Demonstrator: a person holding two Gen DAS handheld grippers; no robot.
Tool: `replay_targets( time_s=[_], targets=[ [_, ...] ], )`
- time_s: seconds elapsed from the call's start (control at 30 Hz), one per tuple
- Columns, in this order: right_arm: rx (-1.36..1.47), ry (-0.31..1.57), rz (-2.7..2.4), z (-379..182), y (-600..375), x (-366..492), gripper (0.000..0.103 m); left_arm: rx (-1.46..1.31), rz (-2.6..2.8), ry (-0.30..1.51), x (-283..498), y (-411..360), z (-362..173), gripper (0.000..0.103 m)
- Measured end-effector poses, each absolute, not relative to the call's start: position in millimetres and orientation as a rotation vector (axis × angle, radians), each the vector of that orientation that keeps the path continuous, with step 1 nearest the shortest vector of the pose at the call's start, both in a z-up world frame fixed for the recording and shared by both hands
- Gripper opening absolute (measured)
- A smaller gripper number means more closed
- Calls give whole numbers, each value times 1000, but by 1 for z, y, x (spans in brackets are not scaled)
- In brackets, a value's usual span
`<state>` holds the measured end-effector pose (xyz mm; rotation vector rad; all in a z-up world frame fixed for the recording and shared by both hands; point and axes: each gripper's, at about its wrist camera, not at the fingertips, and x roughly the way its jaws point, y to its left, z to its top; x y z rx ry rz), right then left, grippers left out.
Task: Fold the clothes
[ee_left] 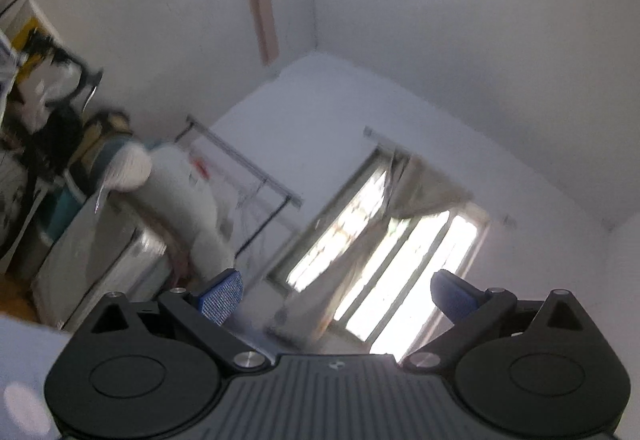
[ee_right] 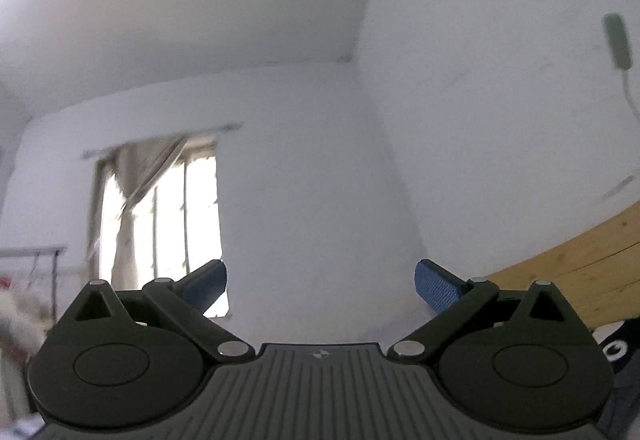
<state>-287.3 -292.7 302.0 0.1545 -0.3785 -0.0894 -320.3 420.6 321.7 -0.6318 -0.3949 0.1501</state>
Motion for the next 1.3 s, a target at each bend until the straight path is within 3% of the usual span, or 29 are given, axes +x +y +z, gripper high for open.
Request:
replay_targets(
  time_s=[0.4, 0.73, 1.3],
  targets=[
    [36, 112, 165, 154, -207, -275, 101, -794, 293, 115, -286, 420, 170, 103],
    [97, 255, 210, 135, -201, -254, 101, -1031, 376, 318, -260, 470, 73, 103],
    [44, 354, 196, 110, -200, -246, 101, -1028, 300, 490, -214, 515, 18, 99]
  ],
)
